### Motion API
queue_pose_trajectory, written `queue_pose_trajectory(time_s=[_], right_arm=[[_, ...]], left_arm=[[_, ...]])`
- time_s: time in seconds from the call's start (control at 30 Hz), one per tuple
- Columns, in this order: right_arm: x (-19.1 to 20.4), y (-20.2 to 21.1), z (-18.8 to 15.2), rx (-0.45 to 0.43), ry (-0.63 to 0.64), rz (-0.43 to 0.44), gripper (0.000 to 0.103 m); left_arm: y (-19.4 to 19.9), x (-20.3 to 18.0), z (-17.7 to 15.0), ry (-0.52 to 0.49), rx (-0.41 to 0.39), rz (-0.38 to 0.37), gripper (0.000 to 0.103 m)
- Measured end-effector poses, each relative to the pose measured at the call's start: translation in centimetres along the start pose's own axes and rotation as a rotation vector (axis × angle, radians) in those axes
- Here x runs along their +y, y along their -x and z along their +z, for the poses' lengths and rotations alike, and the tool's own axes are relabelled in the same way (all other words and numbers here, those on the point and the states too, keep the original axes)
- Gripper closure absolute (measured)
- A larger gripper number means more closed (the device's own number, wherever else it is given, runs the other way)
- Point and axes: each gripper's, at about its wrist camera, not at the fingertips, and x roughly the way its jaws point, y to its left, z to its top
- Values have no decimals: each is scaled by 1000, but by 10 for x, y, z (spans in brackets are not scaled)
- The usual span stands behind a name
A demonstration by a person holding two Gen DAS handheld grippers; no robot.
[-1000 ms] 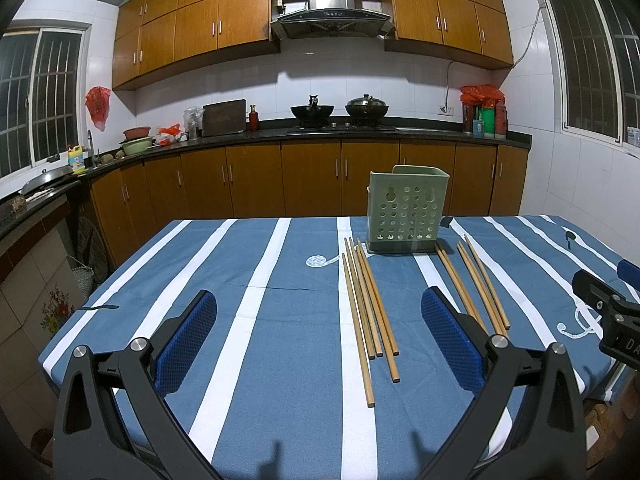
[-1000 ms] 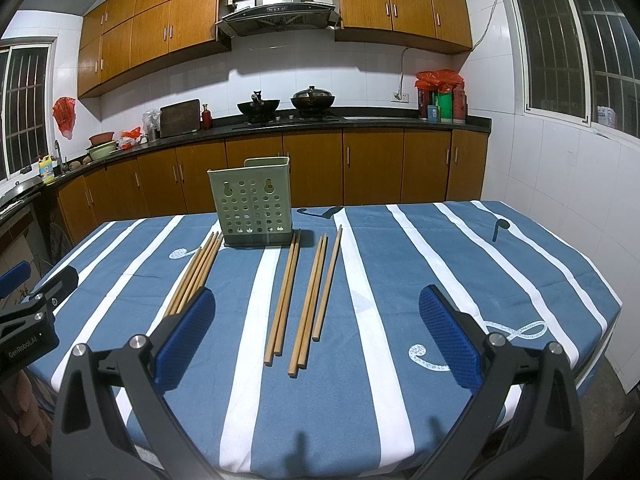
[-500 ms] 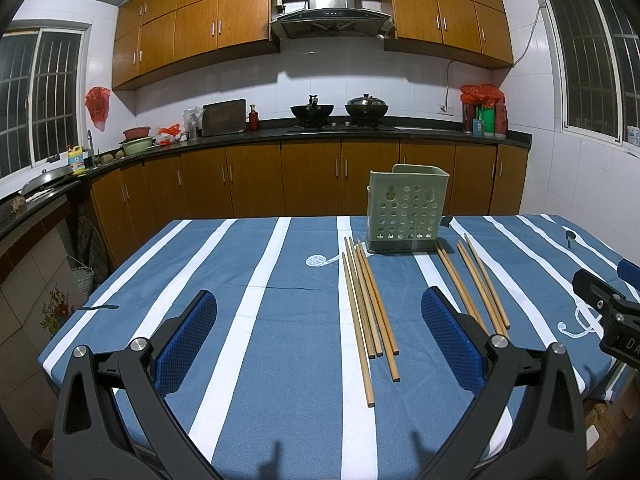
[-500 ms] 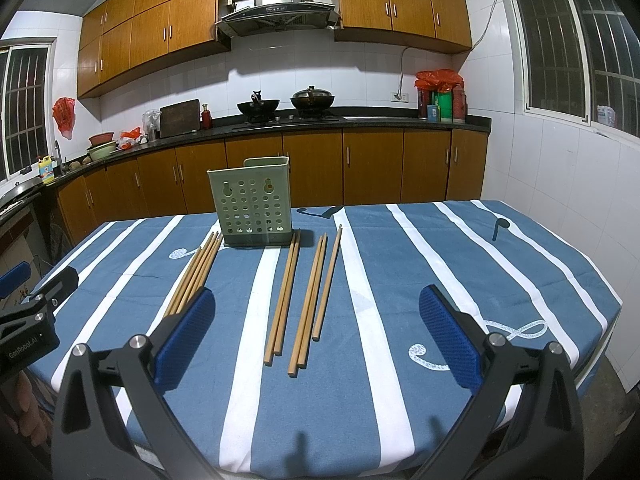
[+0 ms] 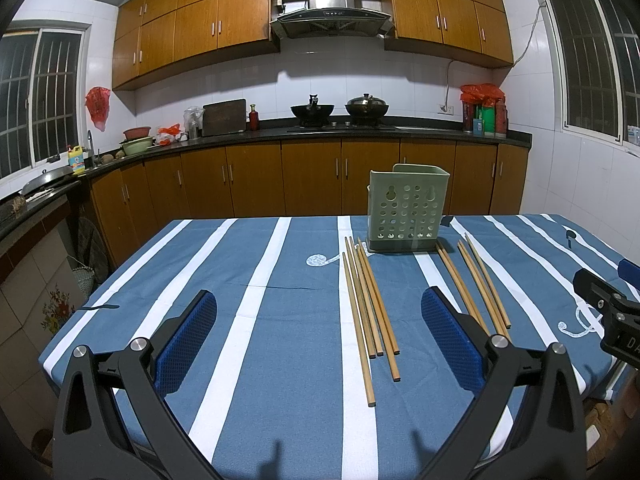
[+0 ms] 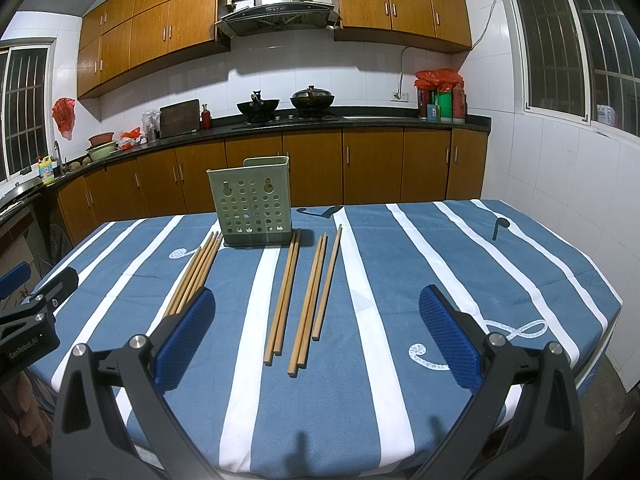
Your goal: Organize utensils
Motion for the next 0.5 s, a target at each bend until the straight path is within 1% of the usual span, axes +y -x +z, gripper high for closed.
queue_pose_trajectory(time_s=[0.5], right_arm=[[2, 0, -2, 3, 0, -2, 4]], left_arm=[[0, 1, 0, 0, 6, 2, 2]])
